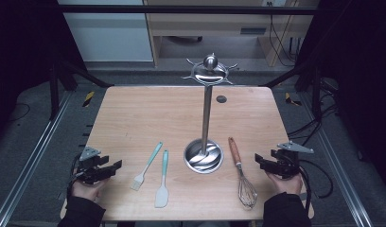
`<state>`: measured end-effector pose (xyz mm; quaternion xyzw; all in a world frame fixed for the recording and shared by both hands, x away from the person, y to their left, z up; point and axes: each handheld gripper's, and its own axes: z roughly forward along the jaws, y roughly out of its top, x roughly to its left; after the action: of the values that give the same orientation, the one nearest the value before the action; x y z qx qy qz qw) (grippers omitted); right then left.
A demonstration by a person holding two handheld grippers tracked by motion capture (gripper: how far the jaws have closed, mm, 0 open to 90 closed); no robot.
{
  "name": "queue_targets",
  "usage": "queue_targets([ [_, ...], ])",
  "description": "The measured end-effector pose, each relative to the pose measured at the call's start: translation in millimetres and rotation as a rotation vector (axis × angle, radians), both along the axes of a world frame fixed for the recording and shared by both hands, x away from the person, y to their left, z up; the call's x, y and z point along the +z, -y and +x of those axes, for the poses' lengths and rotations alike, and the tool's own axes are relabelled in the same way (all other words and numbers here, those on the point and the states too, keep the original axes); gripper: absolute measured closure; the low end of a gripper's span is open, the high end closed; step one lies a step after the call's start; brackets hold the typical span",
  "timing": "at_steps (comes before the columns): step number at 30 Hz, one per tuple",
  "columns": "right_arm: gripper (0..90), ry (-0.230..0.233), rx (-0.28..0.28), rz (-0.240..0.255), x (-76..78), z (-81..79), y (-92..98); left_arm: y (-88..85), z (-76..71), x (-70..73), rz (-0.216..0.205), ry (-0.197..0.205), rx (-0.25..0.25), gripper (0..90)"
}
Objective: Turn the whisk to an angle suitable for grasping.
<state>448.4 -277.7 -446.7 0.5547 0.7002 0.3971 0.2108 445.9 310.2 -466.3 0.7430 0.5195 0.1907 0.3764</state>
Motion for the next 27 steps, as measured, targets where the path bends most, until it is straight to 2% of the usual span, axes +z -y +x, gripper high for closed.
queue_targets([
  [4,33.1,0.012,0.036,0.012,3.9,-2.2,-3.0,5.7,0.4,-1.6,0.039,-0.017,-0.005,37.5],
  [7,34.4,0.024,0.042,0.027,7.5,-4.6,-3.7,5.5,-1.3,-0.8,0.041,-0.01,-0.007,37.5],
  [10,37.3,0.04,0.05,0.011,9.2,-6.2,-6.4,4.3,-1.5,-0.1,0.035,-0.005,-0.002,37.4],
  [14,40.9,0.06,0.065,-0.038,14.7,-5.7,-13.6,4.6,-0.2,0.0,0.042,-0.003,-0.006,37.3],
  [17,43.4,0.082,0.076,-0.035,20.1,-4.7,-19.2,5.7,0.3,-0.6,0.044,-0.003,-0.01,37.3],
  [20,43.6,0.097,0.082,-0.05,23.1,-2.5,-26.2,6.9,0.8,-0.9,0.05,-0.002,-0.011,37.3],
  [23,43.1,0.091,0.079,-0.056,24.3,-0.8,-31.1,6.9,0.9,-0.7,0.058,-0.003,-0.012,37.4],
  [27,38.4,0.092,0.07,-0.07,26.2,4.2,-41.0,7.6,1.5,-1.4,0.057,-0.004,-0.016,37.7],
])
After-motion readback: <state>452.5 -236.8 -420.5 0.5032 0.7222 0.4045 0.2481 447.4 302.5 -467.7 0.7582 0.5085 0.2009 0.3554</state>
